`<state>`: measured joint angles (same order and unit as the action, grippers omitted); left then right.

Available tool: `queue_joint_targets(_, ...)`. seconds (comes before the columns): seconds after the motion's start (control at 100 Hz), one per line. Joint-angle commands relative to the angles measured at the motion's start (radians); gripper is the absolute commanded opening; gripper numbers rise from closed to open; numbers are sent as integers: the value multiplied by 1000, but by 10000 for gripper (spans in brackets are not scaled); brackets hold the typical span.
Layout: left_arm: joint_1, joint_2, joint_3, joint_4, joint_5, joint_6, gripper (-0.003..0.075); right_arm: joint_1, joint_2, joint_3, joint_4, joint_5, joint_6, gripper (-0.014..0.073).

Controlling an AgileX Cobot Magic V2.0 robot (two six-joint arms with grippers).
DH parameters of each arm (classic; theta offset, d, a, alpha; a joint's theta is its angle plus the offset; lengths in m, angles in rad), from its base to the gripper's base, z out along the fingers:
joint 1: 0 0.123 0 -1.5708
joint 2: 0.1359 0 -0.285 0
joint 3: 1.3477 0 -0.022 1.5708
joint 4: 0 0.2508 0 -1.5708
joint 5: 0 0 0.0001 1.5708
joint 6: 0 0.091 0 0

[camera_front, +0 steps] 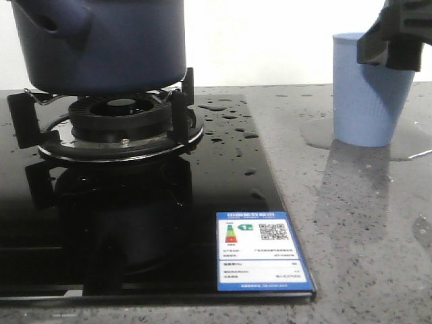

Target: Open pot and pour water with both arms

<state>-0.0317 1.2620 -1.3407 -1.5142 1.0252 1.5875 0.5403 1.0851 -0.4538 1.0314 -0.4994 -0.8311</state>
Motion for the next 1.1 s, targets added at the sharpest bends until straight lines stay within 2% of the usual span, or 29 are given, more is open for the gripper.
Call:
queue_joint_targets(0.0, -1, -30, -36, -101, -5, -10, 312, 1, 23, -27, -137, -68, 104, 644)
queue_joint_targets(0.22, -1, -30, -36, -101, -5, -10, 312, 1, 107, -27, -193, -153, 205, 643)
queue_joint_targets(0.45, -1, -30, -36, -101, -5, -10, 312, -4, 175, -29, -308, -209, 316, 643)
queue_joint_targets(0.66, -1, -30, -36, -101, 7, -10, 312, -84, 224, -29, -396, -220, 464, 640)
queue_joint_targets(0.83, -1, -30, -36, -92, 13, -10, 312, -128, 224, -47, -481, -195, 513, 536)
queue_joint_targets(1.09, -1, -30, -36, -92, 13, -10, 312, -130, 251, -98, -514, -159, 513, 398)
